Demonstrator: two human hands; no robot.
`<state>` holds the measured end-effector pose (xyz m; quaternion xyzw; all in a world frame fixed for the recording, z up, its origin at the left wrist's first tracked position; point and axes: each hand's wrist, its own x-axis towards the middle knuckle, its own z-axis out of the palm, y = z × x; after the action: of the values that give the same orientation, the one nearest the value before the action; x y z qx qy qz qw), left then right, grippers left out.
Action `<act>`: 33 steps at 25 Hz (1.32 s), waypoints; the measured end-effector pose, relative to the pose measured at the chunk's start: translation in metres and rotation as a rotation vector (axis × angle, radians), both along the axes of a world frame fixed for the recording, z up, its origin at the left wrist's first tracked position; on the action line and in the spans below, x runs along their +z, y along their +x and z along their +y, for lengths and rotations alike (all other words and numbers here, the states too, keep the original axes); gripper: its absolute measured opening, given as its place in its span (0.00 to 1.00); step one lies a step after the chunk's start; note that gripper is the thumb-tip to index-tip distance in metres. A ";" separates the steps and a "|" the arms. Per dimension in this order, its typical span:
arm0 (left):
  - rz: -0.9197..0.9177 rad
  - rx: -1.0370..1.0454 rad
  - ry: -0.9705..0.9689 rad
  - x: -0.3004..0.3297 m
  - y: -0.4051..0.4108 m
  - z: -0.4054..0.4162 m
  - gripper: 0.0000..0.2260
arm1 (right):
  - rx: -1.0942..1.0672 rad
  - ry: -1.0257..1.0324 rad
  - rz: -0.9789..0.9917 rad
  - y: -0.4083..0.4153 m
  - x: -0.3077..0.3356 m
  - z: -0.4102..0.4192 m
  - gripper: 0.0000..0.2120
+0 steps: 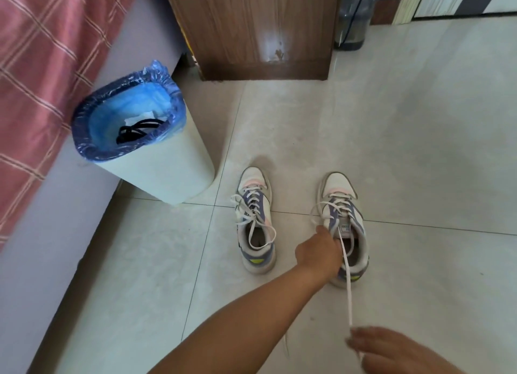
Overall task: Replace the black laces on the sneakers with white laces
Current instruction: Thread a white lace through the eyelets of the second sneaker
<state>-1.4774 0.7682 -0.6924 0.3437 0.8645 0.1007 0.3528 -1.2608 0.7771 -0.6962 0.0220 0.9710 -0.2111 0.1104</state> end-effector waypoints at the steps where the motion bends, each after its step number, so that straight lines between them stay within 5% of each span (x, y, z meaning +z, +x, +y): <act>1: 0.052 -0.052 0.010 0.000 -0.002 0.001 0.17 | 0.028 -0.134 -0.133 0.009 0.001 -0.003 0.11; 5: 0.482 -0.344 0.187 0.005 -0.015 -0.007 0.28 | -0.295 -0.811 -0.191 -0.014 0.055 -0.018 0.25; 8: 0.617 -0.516 0.492 0.001 -0.020 -0.016 0.11 | -0.691 -1.372 -0.252 -0.041 0.084 -0.006 0.34; 10: 0.587 -0.542 0.668 0.000 -0.024 -0.020 0.08 | -0.977 -1.321 -0.124 -0.053 0.081 0.012 0.24; 12: 0.557 -0.606 0.781 0.002 -0.022 -0.027 0.09 | -1.271 -0.951 0.043 -0.069 0.070 0.035 0.09; 16: 0.463 -0.870 0.955 0.012 -0.009 -0.045 0.06 | -1.209 -0.993 -0.066 -0.105 0.061 0.054 0.17; 19: 0.347 -0.993 0.981 0.019 -0.009 -0.048 0.09 | -1.129 -0.913 -0.163 -0.115 0.058 0.054 0.12; 23: 0.125 -0.374 0.444 0.030 -0.017 -0.034 0.13 | -1.250 -1.008 -0.106 -0.117 0.059 0.058 0.08; 25: 0.094 -0.200 0.109 0.024 -0.015 -0.022 0.16 | -1.186 -0.854 -0.055 -0.116 0.059 0.054 0.10; 29: -0.022 -0.178 -0.141 0.015 -0.006 -0.007 0.15 | -0.850 -0.585 0.015 -0.092 0.073 0.029 0.11; 33: 0.047 -0.182 -0.176 0.014 -0.010 -0.002 0.14 | -0.277 -0.400 -0.212 -0.041 0.082 -0.003 0.05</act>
<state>-1.4871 0.7667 -0.6786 0.3906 0.8432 -0.0161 0.3689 -1.3016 0.7738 -0.6142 0.1544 0.8806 -0.4086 0.1838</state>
